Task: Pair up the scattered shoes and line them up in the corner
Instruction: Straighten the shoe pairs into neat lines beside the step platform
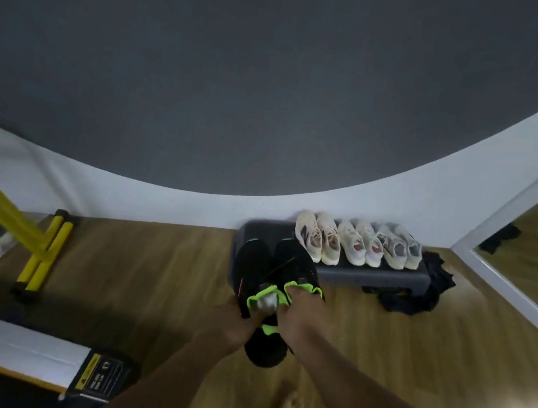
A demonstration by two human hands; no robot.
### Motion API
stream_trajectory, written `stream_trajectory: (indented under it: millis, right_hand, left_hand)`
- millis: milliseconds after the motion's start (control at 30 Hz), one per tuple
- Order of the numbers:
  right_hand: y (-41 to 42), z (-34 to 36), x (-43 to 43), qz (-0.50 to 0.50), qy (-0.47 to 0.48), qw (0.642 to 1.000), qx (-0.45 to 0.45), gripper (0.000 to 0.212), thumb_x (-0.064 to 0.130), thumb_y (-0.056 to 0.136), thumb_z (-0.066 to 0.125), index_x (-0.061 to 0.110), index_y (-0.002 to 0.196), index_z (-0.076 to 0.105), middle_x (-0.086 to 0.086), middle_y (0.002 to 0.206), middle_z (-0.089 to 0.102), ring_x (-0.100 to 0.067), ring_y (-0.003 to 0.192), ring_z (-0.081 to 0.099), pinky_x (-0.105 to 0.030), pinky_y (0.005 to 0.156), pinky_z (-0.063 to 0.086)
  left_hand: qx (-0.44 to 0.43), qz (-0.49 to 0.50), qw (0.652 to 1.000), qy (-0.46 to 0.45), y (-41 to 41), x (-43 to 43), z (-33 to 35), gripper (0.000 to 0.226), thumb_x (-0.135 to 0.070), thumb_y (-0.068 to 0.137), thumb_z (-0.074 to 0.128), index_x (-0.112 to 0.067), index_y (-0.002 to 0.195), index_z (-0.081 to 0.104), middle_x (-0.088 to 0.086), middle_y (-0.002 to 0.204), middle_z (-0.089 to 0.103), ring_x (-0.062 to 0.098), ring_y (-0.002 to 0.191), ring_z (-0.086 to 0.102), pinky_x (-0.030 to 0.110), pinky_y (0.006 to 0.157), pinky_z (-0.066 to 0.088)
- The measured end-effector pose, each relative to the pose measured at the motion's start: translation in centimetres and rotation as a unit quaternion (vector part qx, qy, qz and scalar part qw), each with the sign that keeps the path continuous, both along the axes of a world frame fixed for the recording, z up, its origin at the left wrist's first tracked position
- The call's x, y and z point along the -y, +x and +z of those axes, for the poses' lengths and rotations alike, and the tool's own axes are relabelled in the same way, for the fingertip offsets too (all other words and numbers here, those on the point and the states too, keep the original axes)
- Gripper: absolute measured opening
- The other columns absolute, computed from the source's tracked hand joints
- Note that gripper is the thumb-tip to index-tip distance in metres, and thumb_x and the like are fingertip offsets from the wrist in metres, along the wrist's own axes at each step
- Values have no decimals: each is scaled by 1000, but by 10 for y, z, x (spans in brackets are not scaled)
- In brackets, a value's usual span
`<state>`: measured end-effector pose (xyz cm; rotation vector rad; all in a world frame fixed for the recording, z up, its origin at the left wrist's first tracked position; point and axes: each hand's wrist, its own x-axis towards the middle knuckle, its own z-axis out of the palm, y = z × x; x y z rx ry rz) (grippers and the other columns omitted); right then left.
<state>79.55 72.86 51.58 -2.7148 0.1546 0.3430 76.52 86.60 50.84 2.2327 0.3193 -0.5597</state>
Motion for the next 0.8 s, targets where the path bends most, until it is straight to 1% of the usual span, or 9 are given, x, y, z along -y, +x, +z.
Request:
stream_trajectory:
  millis: [100,233,300,367,467,567,633,733,800]
  right_hand:
    - [59,-19,6,5,2,1000,-21,35,29,95,49,34,128,57,3,124,63,-23,114,58,-35,86,50]
    - [146,-51,16,8,23,998,-52,25,26,95,48,31,117,58,1,117,64,-23,109,59,-37,87,50]
    - [186,-67,25,11,20,997,-72,20,25,95,46,31,109,59,1,110,65,-24,103,60,-38,85,50]
    - [223,-87,34,15,14,997,-79,22,25,96,45,31,111,59,1,111,65,-24,103,60,-36,82,49]
    - [282,-132,45,25,-4,996,-89,29,24,95,46,33,120,58,1,116,63,-25,108,59,-35,80,46]
    - [326,-187,49,30,-4,995,-94,23,25,90,50,31,110,59,1,106,64,-27,104,60,-33,72,44]
    - [354,-231,52,20,3,994,-109,25,29,91,49,33,114,59,2,107,64,-28,105,60,-31,68,40]
    - [383,-291,59,23,-10,993,-113,32,30,92,50,36,123,56,1,110,64,-28,103,60,-31,67,38]
    - [397,-334,60,27,-16,993,-113,32,29,92,52,35,124,56,-1,107,65,-28,101,61,-31,68,37]
  left_hand:
    - [-11,5,1000,5,58,4,-18,62,-67,92,39,-17,128,50,9,116,66,17,89,58,26,73,43]
    - [-48,48,998,16,137,16,-52,67,-69,90,39,-13,124,50,9,109,67,19,86,61,32,75,50]
    - [-89,62,994,14,174,23,-72,67,-66,92,41,-11,130,46,8,104,66,20,85,65,30,69,50]
    - [-103,68,992,8,211,31,-89,64,-61,92,46,-11,132,45,5,101,66,15,83,65,26,64,47]
    - [-94,47,994,21,265,42,-131,57,-52,95,50,-10,134,44,9,105,68,22,93,65,31,75,49]
    - [-118,55,992,12,306,46,-183,61,-50,94,54,-14,141,40,12,123,61,29,111,59,37,94,49]
    - [-122,40,992,9,333,47,-222,58,-46,93,56,-16,140,39,10,124,60,29,114,58,38,94,49]
    - [-156,12,988,5,370,48,-281,58,-49,91,58,-20,138,38,4,112,58,25,110,58,36,90,48]
    - [-183,10,983,-31,395,48,-327,61,-51,89,61,-25,139,37,1,116,59,23,112,58,38,93,49]
